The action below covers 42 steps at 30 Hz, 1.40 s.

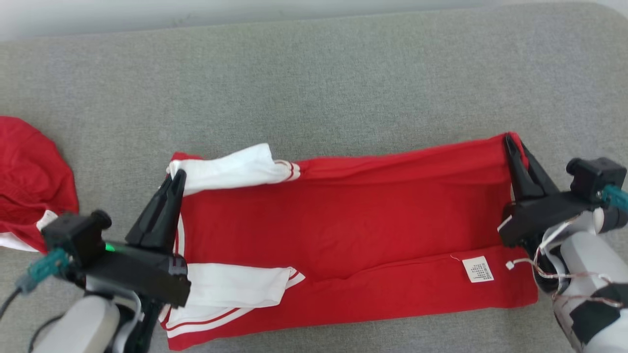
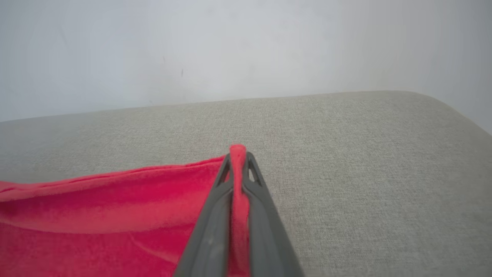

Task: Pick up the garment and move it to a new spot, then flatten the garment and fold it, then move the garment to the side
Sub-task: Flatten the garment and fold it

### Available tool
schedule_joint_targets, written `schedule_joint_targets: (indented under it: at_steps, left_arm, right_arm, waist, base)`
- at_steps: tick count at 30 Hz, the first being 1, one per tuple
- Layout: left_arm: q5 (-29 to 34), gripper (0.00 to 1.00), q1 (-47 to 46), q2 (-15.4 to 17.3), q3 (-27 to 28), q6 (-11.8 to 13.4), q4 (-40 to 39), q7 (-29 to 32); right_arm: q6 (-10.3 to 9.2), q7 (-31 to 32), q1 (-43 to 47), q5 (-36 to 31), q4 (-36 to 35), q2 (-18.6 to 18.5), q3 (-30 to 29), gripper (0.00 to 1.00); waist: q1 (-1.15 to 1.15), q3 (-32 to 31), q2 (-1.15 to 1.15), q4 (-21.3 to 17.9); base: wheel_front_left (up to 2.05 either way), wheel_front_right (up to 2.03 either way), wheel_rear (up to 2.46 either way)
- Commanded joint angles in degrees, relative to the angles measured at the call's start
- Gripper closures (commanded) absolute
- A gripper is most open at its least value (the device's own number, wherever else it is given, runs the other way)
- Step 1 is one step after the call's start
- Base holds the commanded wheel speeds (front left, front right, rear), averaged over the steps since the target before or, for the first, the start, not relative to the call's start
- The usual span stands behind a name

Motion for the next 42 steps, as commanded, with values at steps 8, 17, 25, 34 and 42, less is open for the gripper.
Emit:
schedule_joint_targets:
  at_steps: [8, 17, 25, 34, 42]
  left_arm:
    - [4.5, 1.00, 13.3, -6.7, 8.6, -0.2, -5.8, 0.0]
    - [8.4, 0.00, 20.1, -11.0, 12.9, -2.4, -3.7, 0.0]
    - [17.8, 0.00, 22.8, -16.8, 22.4, -3.6, -4.1, 0.0]
    - [26.3, 0.00, 25.3, -23.3, 29.7, -7.6, -2.6, 0.0]
    - [29.8, 0.00, 26.6, -25.3, 32.7, -9.4, -1.9, 0.0]
  right_arm:
    - [-0.14, -0.2, 9.3, -2.7, -5.1, 3.1, -7.4, 0.00]
    - [-0.14, -0.1, 15.3, -1.9, -9.8, 4.6, -11.1, 0.00]
    - [-0.14, -0.1, 19.1, -0.4, -14.5, 4.8, -12.3, 0.00]
    - [-0.14, 0.9, 23.3, -1.0, -14.4, 2.1, -10.0, 0.00]
    - [-0.14, 0.3, 29.6, 0.8, -17.9, 3.0, -11.6, 0.00]
  waist:
    - [0.01, -3.0, 0.00, 0.5]
    - [0.01, -4.8, 0.00, 0.9]
    - [0.01, -6.0, 0.00, 1.0]
    - [0.01, -7.6, 0.00, 1.0]
    - [0.01, -9.8, 0.00, 0.9]
  base:
    - [0.00, 0.00, 0.00]
    - [0.00, 0.00, 0.00]
    - [0.00, 0.00, 0.00]
    - [0.00, 0.00, 0.00]
    - [0.00, 0.00, 0.00]
